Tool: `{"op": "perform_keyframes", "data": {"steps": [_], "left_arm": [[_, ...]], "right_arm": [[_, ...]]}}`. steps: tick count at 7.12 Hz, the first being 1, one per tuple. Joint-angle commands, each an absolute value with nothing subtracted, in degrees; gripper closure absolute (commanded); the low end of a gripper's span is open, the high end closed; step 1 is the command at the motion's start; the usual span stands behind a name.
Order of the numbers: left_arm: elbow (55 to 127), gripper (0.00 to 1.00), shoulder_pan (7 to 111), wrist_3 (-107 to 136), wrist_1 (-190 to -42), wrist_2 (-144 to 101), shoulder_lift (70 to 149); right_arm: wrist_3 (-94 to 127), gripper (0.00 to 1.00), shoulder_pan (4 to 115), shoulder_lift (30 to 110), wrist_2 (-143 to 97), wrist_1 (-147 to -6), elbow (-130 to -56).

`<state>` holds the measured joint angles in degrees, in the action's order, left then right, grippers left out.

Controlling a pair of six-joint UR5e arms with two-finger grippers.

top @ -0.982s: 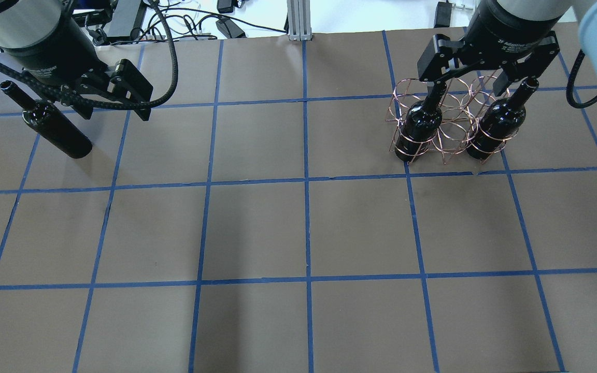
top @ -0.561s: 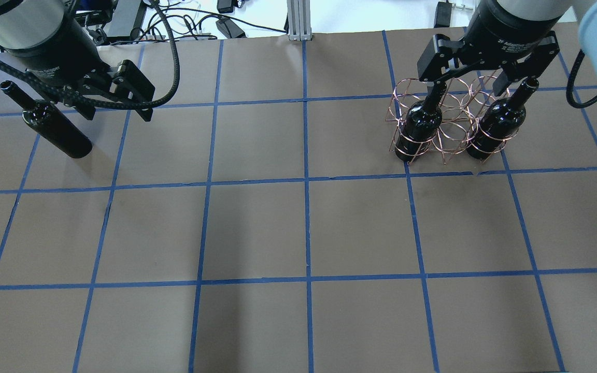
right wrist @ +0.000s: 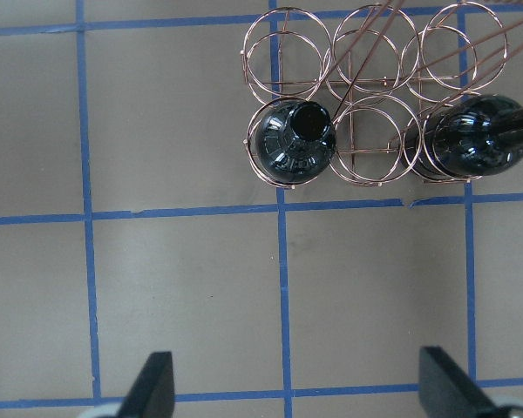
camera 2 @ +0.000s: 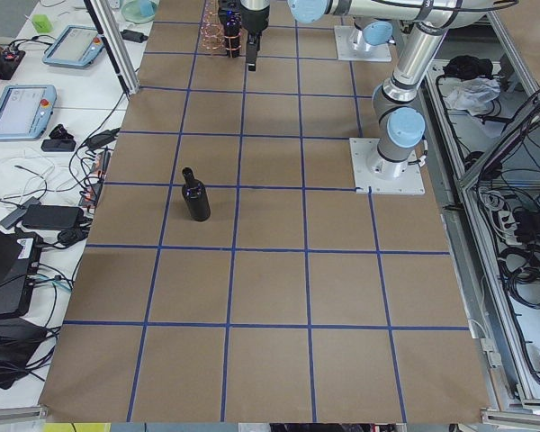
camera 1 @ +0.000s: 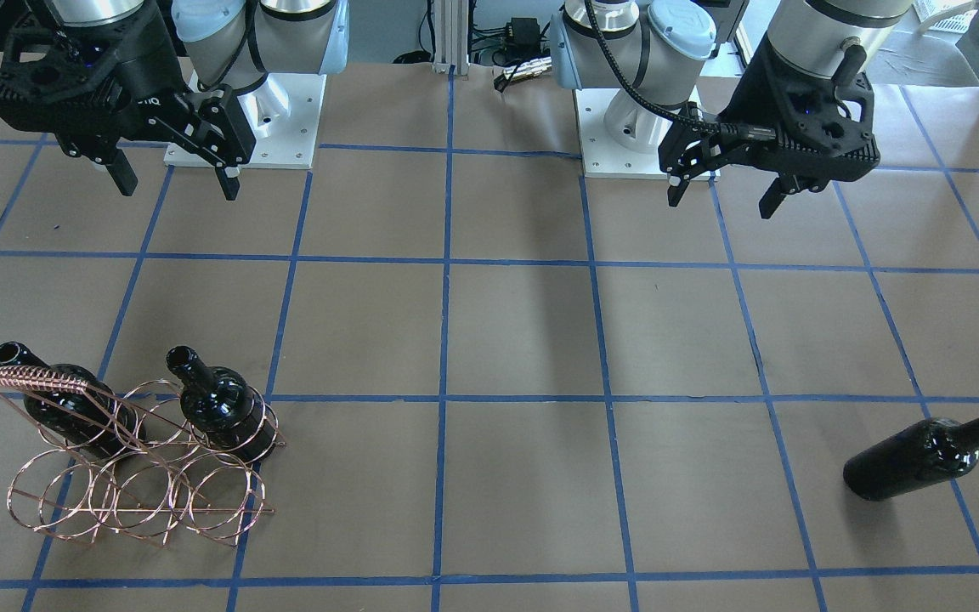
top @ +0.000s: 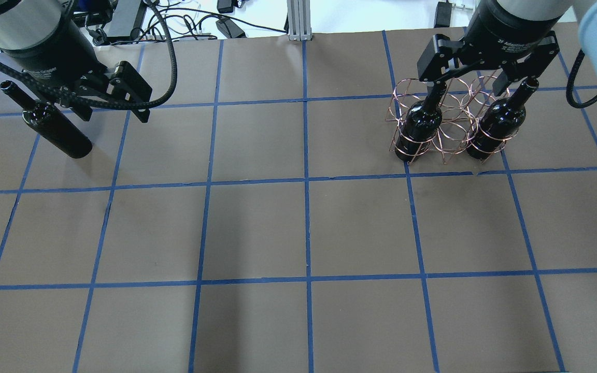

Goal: Place wine into wine basket

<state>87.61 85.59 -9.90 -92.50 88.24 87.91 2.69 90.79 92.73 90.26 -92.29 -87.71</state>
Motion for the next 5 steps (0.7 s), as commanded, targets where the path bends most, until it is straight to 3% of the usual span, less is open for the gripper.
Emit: {"op": "perform_keyframes", "data": {"steps": [1,5], "left_arm": [[87.5,0.0,82.9,-10.5,-92.0,90.2,88.5],[86.2,0.0,66.0,-27.4,-89.9,90.0,91.0]], "right_arm": [[2.6,0.0,90.8,92.7,90.3,-92.3,-87.7],[2.6,0.0,90.8,92.7,90.3,-92.3,-87.8]]}}
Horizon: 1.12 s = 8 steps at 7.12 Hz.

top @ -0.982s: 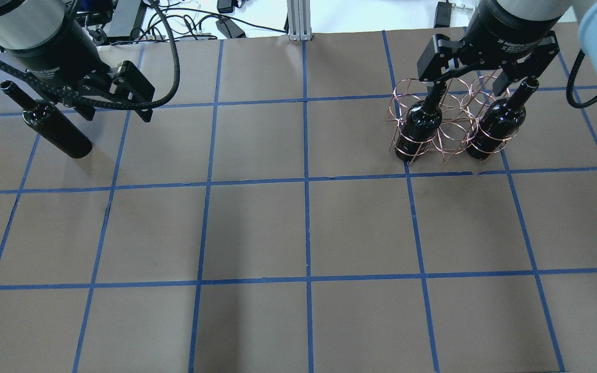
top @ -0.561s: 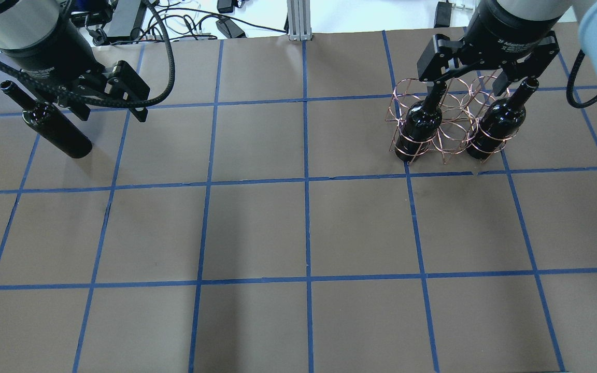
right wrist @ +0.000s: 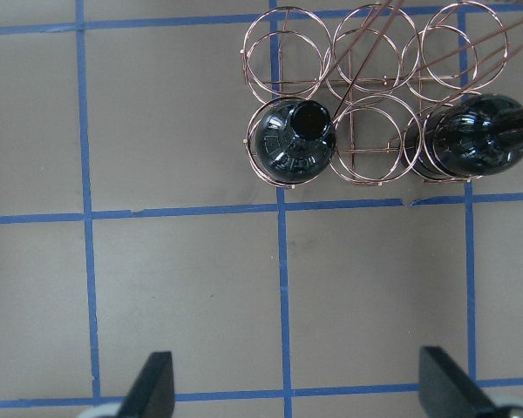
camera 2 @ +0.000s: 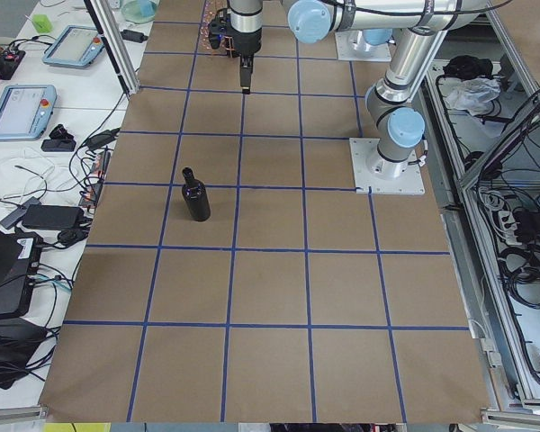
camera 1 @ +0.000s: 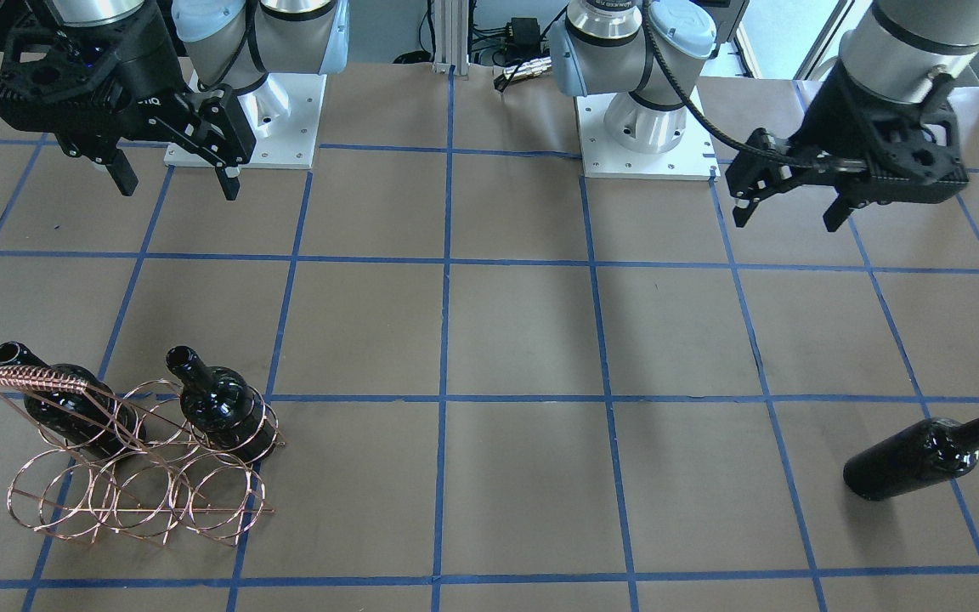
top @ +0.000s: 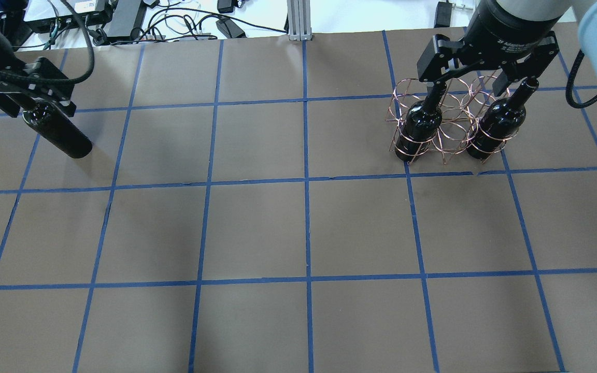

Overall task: Place wine into wine basket
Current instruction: 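Lower the left gripper onto the lying dark wine bottle and grasp it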

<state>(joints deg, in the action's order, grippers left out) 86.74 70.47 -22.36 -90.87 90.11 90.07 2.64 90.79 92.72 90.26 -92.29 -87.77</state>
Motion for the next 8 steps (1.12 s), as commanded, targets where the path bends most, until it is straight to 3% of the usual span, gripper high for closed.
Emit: {"op": "perform_keyframes", "data": {"steps": [1,4,8], "left_arm": [[86.2,0.0,63.6,-30.0,-86.3,90.5,92.4],[85.1,0.0,58.2,-38.6,-80.3,89.4,96.6],[76.2,0.0,57.3,-37.8,-80.0,88.4,106.7]], "right_arm": [[2.6,0.0,90.8,92.7,90.3,-92.3,-87.7],[2.5,0.0,90.8,92.7,90.3,-92.3,-87.8],[2.5,0.0,90.8,92.7,90.5,-92.2,-87.8]]}}
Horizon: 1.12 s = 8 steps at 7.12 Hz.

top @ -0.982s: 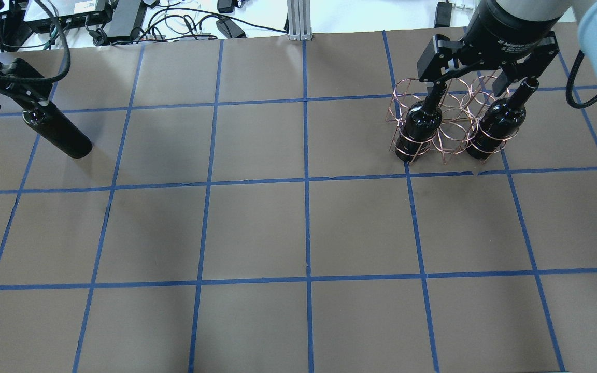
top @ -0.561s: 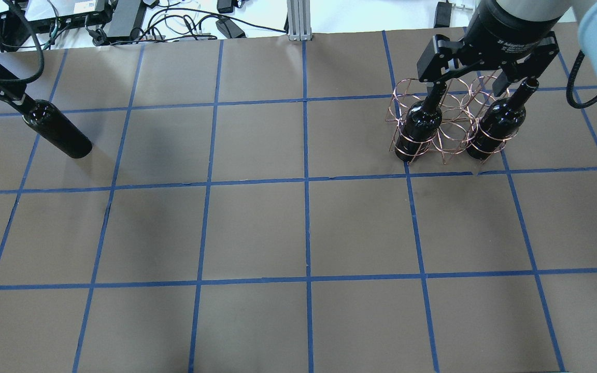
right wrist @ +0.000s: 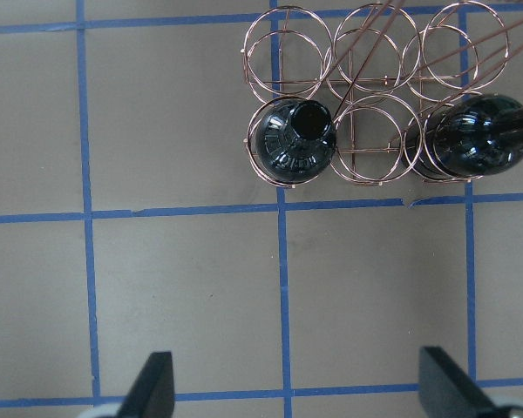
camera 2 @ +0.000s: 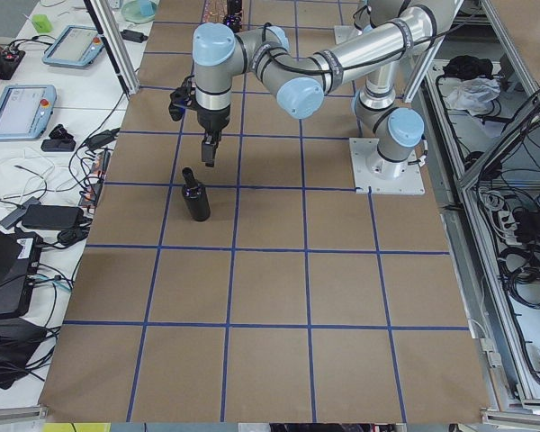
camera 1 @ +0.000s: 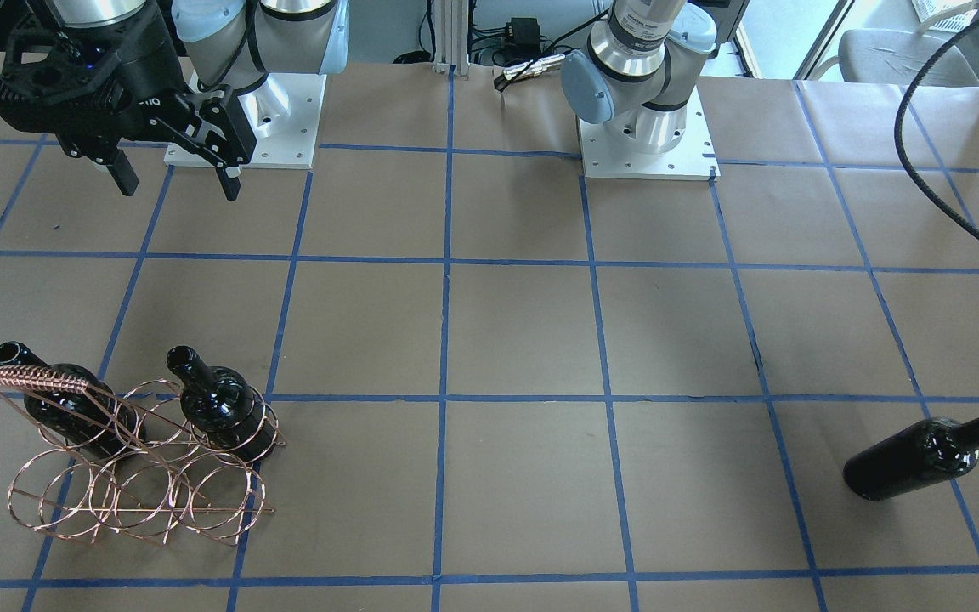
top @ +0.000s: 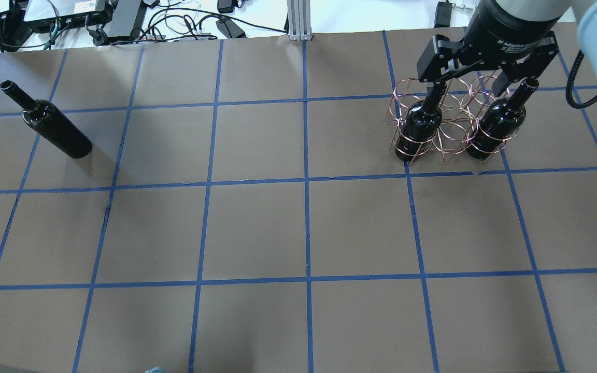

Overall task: Place wine into wine basket
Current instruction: 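Lower the left gripper onto the lying dark wine bottle and grasp it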

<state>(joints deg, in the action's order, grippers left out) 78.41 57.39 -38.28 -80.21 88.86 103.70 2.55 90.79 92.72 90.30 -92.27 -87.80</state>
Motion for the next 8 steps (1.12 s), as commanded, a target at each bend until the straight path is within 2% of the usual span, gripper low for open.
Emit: {"op": "perform_keyframes", "data": {"steps": [1,8], "left_arm": [[76.0,0.0,57.4,-37.9,-77.2,88.2,108.7],[75.8,0.0,59.5,-35.9,-73.8,83.9,114.6]], "right_arm": [[2.5,0.0,90.8,92.7,90.6,-92.5,-87.7],[2.7,0.0,88.3,92.8,90.6,-93.3,-87.5]]}}
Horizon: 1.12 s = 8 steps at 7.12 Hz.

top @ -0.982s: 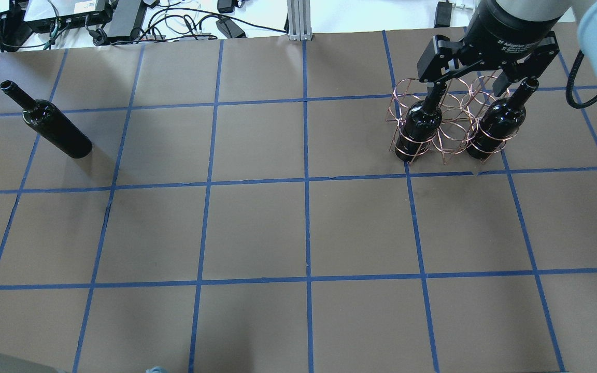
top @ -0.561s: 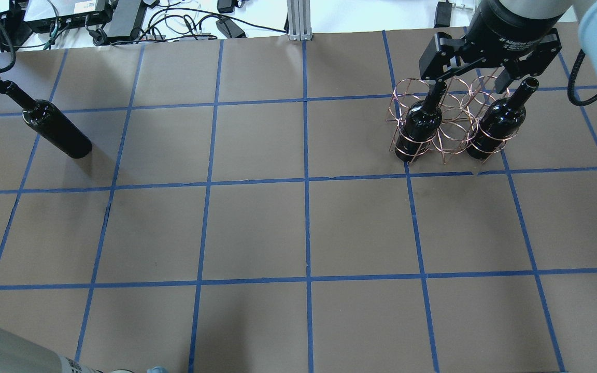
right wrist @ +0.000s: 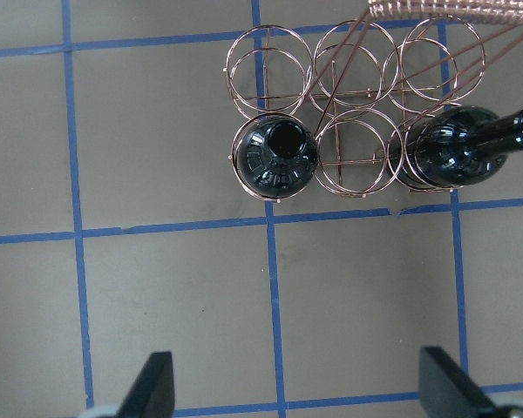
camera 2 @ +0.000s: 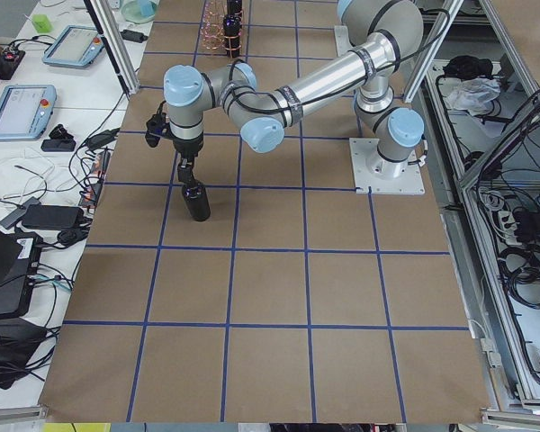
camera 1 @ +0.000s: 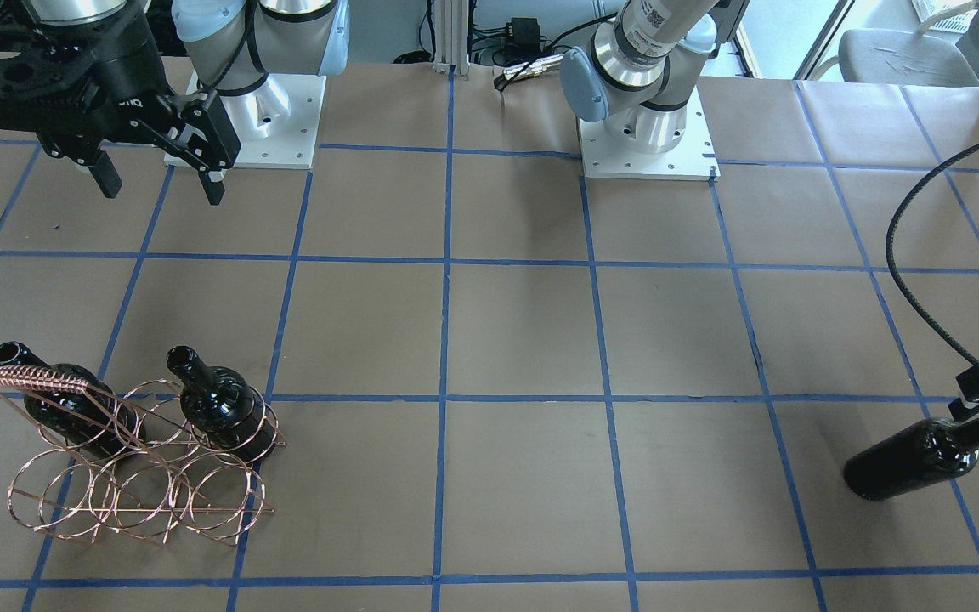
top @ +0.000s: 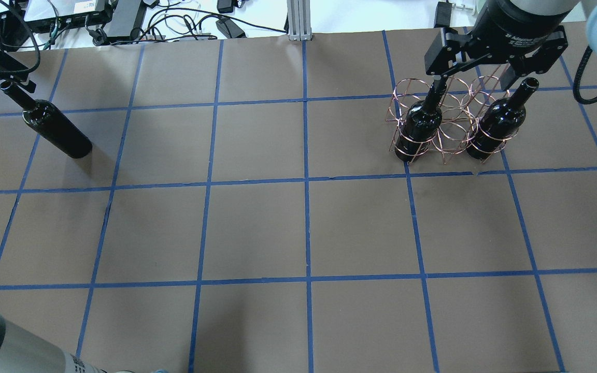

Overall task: Place wine into wine basket
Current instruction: 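Lift the bottle with the left gripper, tilting it toward upright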

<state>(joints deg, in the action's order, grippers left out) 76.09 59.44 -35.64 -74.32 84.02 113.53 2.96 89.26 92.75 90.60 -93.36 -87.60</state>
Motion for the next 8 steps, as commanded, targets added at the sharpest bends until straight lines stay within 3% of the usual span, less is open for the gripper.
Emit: {"op": "perform_keyframes", "data": {"steps": [1,3,4,5,8], "left_arm": [[75.7,0.0,59.4,-35.7,-73.8,84.1,115.1],[75.8,0.03,59.5,-35.2,-72.5,83.9,116.4],[75.8,0.18,59.4,-35.3,-72.5,83.9,116.5],[75.7,0.53,59.5,-35.3,-72.5,84.0,116.5],[75.7,0.54,59.4,-35.7,-71.5,84.0,116.5]], "right_arm": [[3.2,0.0,88.2,92.9,90.2,-93.2,-87.6],[3.1,0.0,88.3,93.0,89.9,-92.8,-87.6],[3.2,0.0,88.4,93.2,90.0,-92.6,-87.6],[3.1,0.0,88.2,92.9,90.1,-92.7,-87.6],[3.2,0.0,88.4,93.0,90.0,-92.5,-87.6]]}}
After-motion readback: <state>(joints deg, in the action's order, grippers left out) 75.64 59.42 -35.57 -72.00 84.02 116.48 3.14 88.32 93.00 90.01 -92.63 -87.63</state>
